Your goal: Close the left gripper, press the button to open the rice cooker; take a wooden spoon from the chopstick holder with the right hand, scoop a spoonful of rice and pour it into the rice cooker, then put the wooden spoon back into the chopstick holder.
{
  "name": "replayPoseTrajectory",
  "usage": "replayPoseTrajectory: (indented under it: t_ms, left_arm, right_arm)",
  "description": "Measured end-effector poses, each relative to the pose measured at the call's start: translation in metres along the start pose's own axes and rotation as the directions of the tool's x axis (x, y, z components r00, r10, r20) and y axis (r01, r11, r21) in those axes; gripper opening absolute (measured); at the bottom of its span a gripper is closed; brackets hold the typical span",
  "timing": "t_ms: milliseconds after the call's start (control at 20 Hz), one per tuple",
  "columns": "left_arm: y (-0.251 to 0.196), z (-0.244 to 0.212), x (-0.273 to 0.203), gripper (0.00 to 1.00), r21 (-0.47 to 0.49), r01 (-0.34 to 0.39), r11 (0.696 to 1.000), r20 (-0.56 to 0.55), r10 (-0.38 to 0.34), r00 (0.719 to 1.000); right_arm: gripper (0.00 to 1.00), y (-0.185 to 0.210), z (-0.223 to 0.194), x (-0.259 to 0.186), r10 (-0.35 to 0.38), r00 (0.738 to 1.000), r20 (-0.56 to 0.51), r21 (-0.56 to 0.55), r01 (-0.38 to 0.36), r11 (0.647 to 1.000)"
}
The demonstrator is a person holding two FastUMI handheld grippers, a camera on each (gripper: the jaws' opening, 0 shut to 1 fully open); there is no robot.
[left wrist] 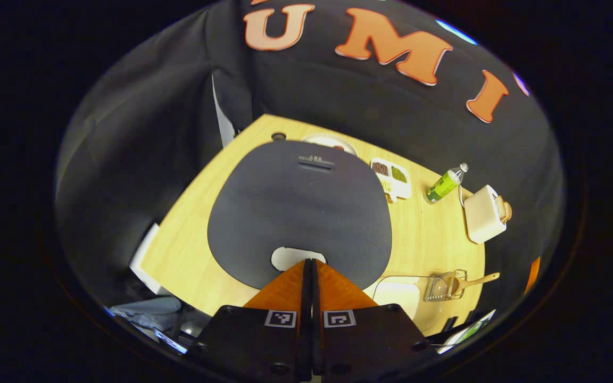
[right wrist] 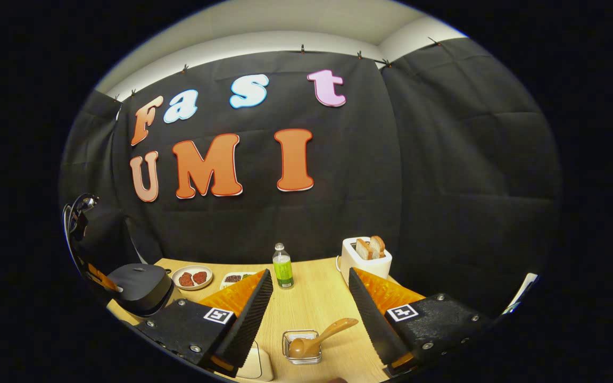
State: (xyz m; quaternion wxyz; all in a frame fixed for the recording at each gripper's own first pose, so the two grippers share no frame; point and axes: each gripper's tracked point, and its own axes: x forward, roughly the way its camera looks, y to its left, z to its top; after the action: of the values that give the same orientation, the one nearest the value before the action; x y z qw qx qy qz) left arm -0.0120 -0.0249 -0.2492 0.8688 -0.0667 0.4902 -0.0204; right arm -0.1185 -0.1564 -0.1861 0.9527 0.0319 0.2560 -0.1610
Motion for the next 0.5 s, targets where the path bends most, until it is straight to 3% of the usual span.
replayPoseTrajectory:
  t_ms: [50, 250, 300, 350, 500]
  left_arm:
    - [-0.001, 0.013, -0.007, 0.05, 0.023, -0.009, 1.000, 0.052, 0.008, 0.999]
    - [-0.007, 0.063, -0.035, 0.05, 0.083, -0.053, 0.995, 0.257, 0.030, 0.966]
    - [-0.005, 0.077, -0.044, 0.10, 0.103, -0.082, 0.991, 0.314, 0.046, 0.948]
    - [-0.006, 0.089, -0.050, 0.05, 0.119, -0.112, 0.987, 0.373, 0.060, 0.926]
    - [-0.014, 0.126, -0.083, 0.05, 0.154, -0.187, 0.970, 0.546, 0.074, 0.835]
  right_arm:
    - [0.90, -0.002, -0.006, 0.003, 0.002, 1.000, -0.018, 0.016, -0.002, 1.000]
    - [0.89, -0.004, -0.029, 0.012, 0.001, 0.996, -0.091, 0.017, 0.001, 1.000]
    - [0.89, -0.006, -0.034, 0.012, 0.003, 0.994, -0.109, 0.017, -0.001, 1.000]
    - [0.89, -0.008, -0.040, 0.013, 0.006, 0.992, -0.126, 0.021, -0.004, 1.000]
    - [0.89, -0.009, -0.057, 0.013, 0.011, 0.984, -0.177, 0.047, -0.003, 0.999]
